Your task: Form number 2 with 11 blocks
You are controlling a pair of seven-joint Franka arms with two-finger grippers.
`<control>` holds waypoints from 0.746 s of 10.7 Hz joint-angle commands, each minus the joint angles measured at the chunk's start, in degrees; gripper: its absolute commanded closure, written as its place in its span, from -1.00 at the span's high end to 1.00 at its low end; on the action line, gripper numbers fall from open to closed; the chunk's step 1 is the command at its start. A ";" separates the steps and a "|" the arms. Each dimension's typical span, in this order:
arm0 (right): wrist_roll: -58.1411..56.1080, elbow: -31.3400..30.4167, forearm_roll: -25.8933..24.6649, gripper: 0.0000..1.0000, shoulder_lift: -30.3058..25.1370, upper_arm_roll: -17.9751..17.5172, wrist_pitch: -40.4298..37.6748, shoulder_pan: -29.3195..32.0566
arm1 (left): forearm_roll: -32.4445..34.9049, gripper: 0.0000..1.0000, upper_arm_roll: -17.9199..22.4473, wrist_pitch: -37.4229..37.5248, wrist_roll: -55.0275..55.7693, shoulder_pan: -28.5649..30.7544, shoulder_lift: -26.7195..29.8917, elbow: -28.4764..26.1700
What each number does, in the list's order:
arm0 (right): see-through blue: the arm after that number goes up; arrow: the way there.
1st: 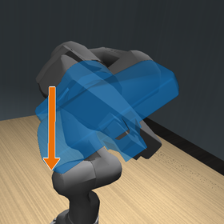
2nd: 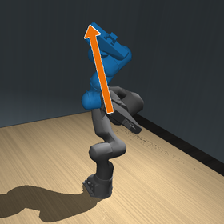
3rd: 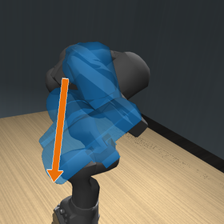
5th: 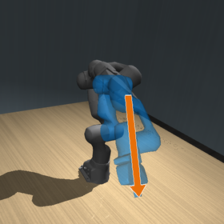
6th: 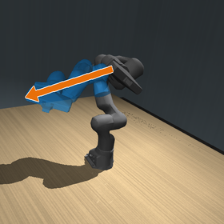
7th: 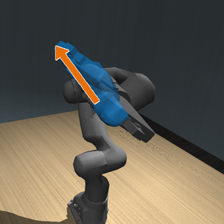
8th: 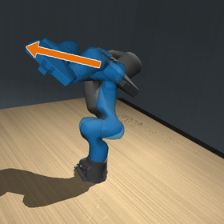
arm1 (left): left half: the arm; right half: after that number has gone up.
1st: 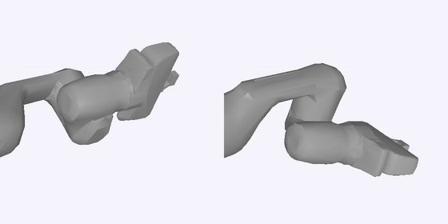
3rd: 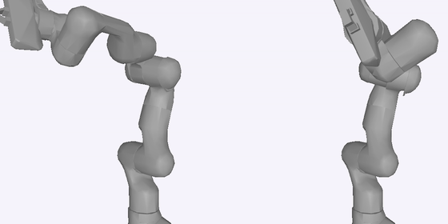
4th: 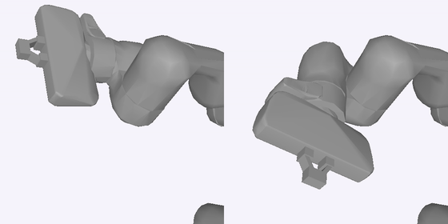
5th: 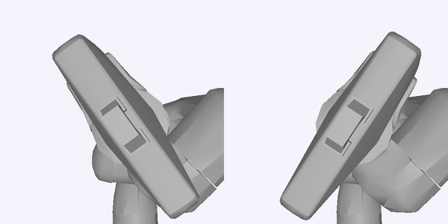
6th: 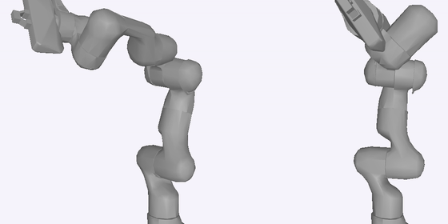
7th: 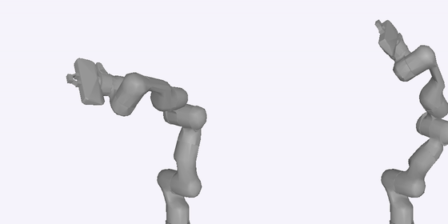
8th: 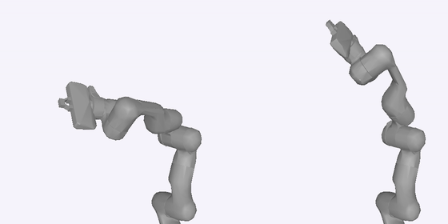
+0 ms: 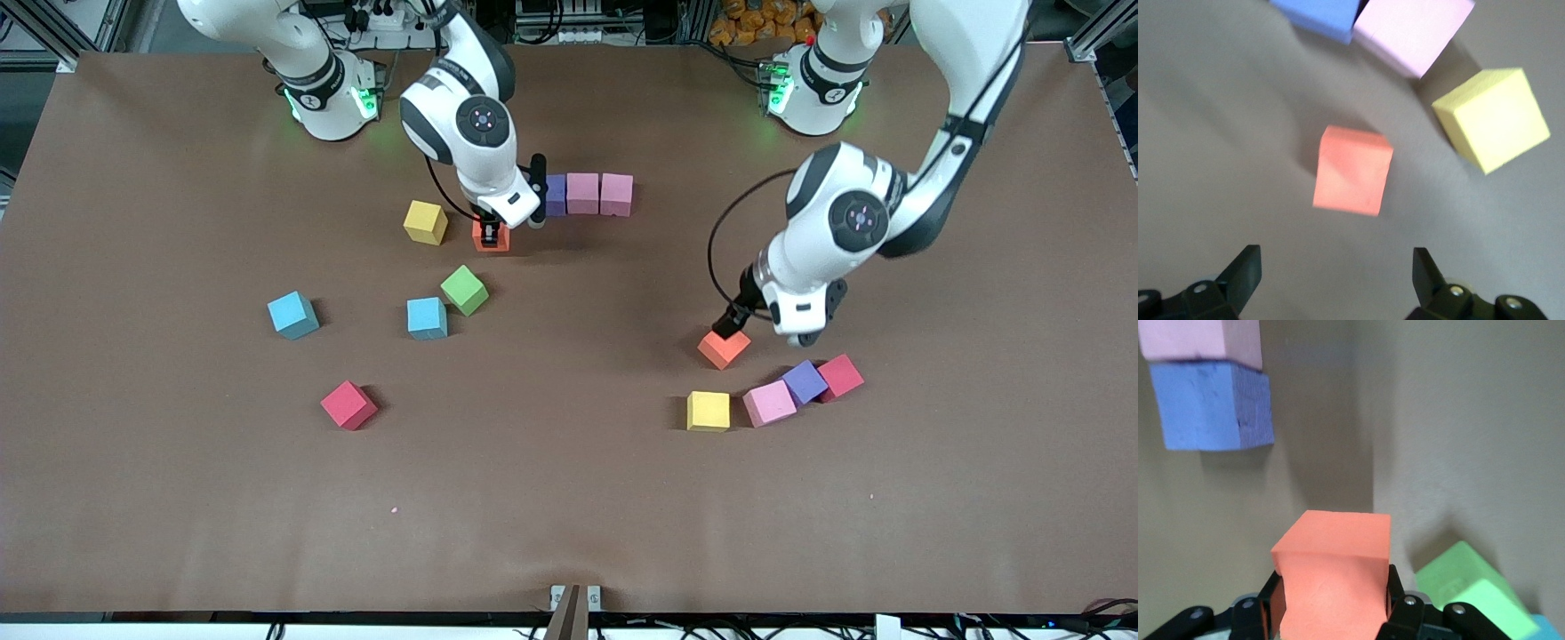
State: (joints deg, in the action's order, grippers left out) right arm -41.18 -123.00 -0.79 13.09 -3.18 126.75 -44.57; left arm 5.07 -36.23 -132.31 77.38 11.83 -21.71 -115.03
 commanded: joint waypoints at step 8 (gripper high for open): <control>33.23 14.08 3.95 -0.62 5.61 -0.59 -1.51 -1.75 | 13.21 1.00 1.87 4.69 -0.48 -1.63 -14.68 13.34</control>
State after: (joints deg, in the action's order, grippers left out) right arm -13.74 -113.42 2.30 14.81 -3.56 125.46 -45.88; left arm 16.98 -34.54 -129.92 77.13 11.18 -36.47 -102.90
